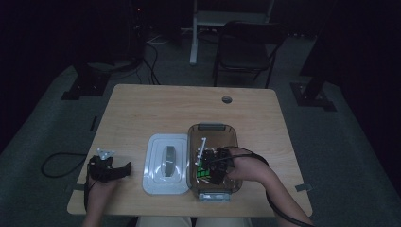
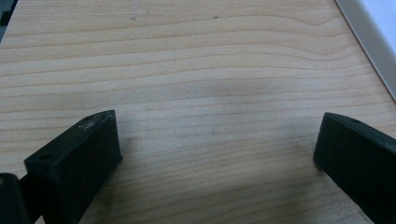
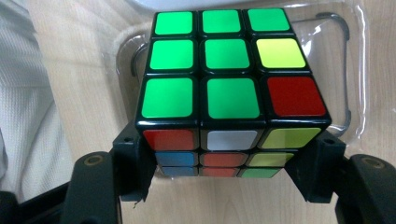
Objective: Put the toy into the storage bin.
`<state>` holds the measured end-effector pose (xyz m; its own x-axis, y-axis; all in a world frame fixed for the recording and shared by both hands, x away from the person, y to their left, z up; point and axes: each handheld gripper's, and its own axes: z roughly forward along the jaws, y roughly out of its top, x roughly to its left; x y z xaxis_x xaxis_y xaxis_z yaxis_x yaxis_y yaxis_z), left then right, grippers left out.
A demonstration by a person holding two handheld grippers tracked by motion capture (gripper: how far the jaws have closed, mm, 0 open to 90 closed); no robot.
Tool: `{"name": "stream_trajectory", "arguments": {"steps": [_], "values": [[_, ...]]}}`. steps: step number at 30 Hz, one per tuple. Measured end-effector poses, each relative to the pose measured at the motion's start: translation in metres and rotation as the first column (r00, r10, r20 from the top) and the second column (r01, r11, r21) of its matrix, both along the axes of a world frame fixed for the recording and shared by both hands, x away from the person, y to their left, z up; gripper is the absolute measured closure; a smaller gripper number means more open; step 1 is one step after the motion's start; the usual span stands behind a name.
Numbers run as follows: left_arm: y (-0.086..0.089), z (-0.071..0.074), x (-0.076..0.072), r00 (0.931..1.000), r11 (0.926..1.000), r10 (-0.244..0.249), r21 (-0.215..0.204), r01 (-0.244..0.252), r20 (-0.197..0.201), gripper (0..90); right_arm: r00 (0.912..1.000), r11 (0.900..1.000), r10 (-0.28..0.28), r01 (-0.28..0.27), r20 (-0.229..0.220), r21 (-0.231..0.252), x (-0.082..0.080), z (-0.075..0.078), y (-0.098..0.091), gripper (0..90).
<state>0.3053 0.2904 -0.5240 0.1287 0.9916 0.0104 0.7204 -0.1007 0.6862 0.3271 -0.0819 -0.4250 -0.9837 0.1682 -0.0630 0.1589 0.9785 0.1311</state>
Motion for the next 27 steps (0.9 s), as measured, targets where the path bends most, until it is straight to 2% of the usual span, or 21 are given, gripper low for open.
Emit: {"name": "stream_trajectory", "arguments": {"steps": [8,19,23,24,27], "values": [[0.000,0.000,0.000,1.0000,1.0000,0.000,0.000,0.000,0.000,1.2,0.9997,0.9986,0.022,-0.023,-0.012,-0.049,0.001,-0.005,0.011,33.8],[0.000,0.000,0.000,1.0000,1.0000,0.000,0.000,0.000,0.000,1.2,0.9989,0.9973,0.017,-0.020,-0.044,-0.070,0.004,-0.011,0.018,33.7],[0.000,0.000,0.000,1.0000,1.0000,0.000,0.000,0.000,0.000,1.2,0.9989,0.9984,0.009,-0.012,-0.045,-0.055,0.005,-0.010,0.017,33.3],[0.000,0.000,0.000,1.0000,1.0000,0.000,0.000,0.000,0.000,1.2,0.9989,0.9995,0.001,-0.002,-0.047,-0.033,0.005,-0.008,0.016,31.0],[0.000,0.000,0.000,1.0000,1.0000,0.000,0.000,0.000,0.000,1.2,0.9992,1.0000,-0.001,0.001,-0.039,-0.008,0.005,-0.003,0.014,30.4]]}}
